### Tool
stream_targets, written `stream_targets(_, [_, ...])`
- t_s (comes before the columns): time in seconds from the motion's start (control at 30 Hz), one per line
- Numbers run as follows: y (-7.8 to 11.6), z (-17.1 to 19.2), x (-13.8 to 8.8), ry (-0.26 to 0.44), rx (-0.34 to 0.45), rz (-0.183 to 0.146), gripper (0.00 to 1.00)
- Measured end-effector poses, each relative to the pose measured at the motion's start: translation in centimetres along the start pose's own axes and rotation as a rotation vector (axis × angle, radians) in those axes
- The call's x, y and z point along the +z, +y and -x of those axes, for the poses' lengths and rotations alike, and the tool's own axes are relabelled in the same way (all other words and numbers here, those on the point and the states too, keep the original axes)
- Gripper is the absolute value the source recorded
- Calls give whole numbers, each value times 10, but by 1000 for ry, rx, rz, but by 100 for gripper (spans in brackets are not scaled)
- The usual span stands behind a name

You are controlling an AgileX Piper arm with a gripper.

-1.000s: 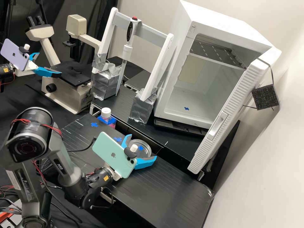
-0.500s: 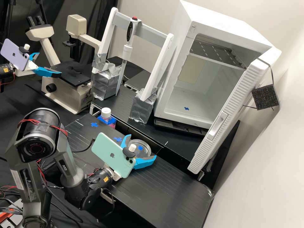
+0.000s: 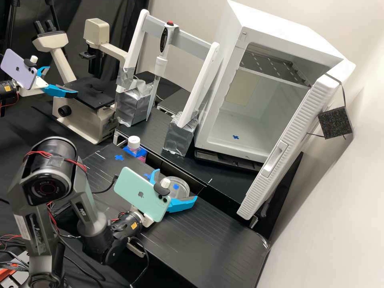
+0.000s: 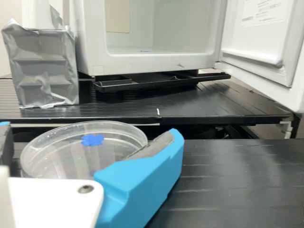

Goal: Move the petri dish to the incubator

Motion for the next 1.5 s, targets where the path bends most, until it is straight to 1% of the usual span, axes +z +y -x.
stream_targets(0.17, [-1,0,1,4,-12,4,100])
stream_targets(0.2, [-1,0,1,4,-14,4,0])
stream_targets(0.4, [0,0,0,8,-17,8,0])
stream_targets(1.37, [0,-1,1,8,-18,8,0])
stream_targets(1.5, [1,-1,1,8,-17,-1,0])
